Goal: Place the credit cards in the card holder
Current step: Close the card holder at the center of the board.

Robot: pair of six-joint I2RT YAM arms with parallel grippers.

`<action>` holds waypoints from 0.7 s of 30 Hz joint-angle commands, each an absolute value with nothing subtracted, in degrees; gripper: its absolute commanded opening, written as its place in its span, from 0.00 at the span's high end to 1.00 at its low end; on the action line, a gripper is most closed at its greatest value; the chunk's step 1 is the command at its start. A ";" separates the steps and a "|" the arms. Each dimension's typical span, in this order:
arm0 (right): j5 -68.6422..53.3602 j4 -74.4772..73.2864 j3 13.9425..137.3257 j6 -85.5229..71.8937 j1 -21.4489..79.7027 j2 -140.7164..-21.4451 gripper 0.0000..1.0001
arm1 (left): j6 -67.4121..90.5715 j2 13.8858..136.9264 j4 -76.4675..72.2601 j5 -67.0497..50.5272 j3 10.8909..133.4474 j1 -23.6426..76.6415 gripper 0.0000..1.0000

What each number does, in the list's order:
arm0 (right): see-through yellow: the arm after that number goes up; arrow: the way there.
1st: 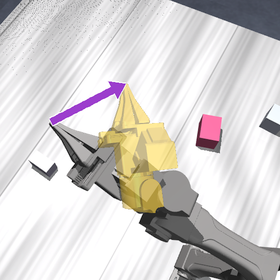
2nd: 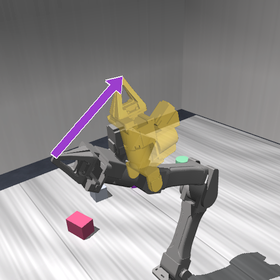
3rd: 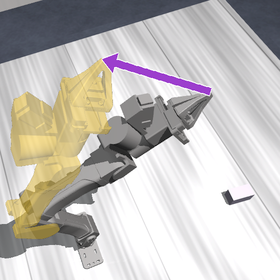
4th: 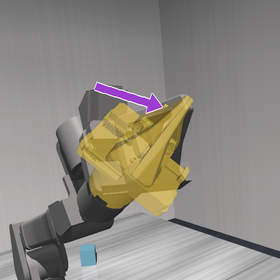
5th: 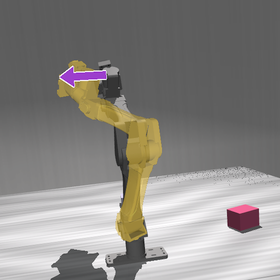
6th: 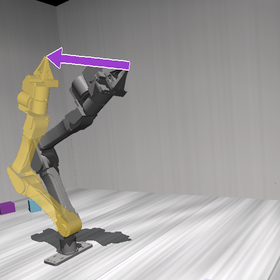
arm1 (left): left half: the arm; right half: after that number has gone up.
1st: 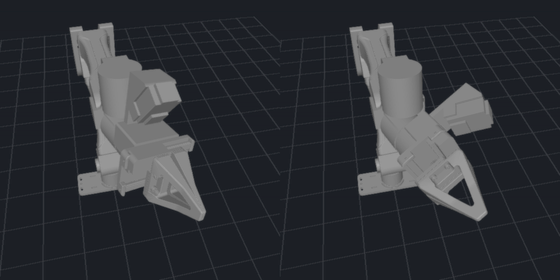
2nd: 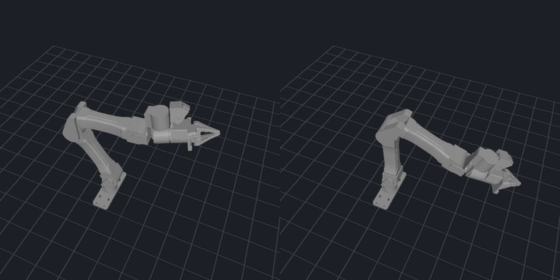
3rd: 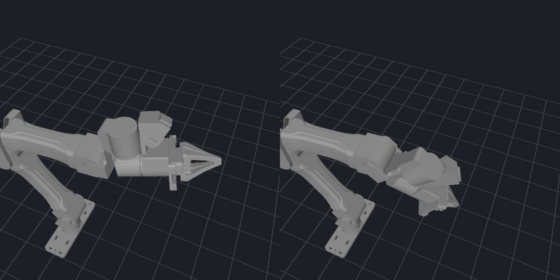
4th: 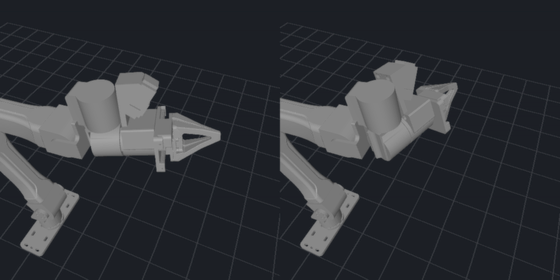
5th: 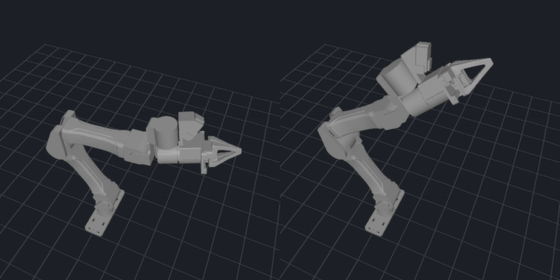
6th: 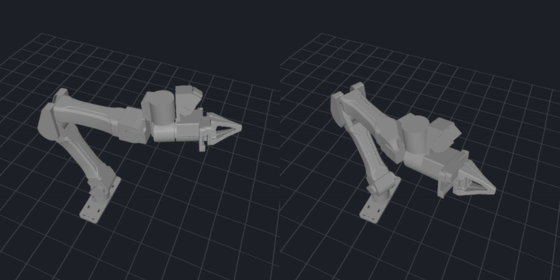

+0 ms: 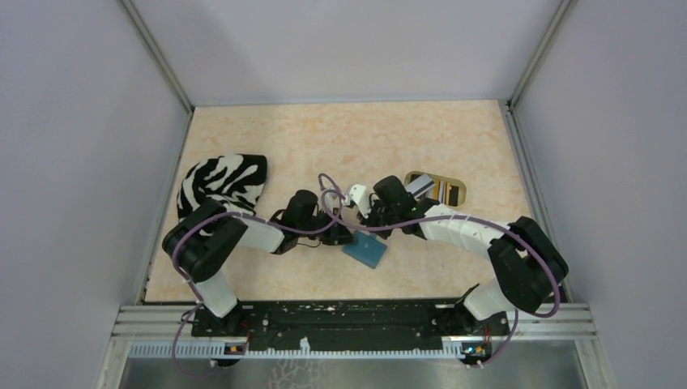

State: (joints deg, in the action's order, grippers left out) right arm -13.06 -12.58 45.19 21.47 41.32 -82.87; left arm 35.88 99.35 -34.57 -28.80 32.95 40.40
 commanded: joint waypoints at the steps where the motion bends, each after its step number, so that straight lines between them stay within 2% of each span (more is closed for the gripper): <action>1: -16.20 -13.32 47.83 22.23 39.55 -80.33 1.00 | 33.91 99.47 -32.78 -26.79 32.06 40.53 1.00; 13: -29.63 -14.31 44.68 20.57 38.14 -81.25 1.00 | 33.62 99.78 -32.94 -27.40 32.17 40.53 1.00; 21: -29.54 -14.57 42.19 21.06 38.95 -82.56 1.00 | 33.52 99.84 -33.12 -27.78 32.17 40.53 1.00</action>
State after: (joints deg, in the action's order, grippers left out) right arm -27.42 -15.73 43.75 21.43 38.48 -82.37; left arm 35.27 99.35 -34.61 -28.86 32.95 40.40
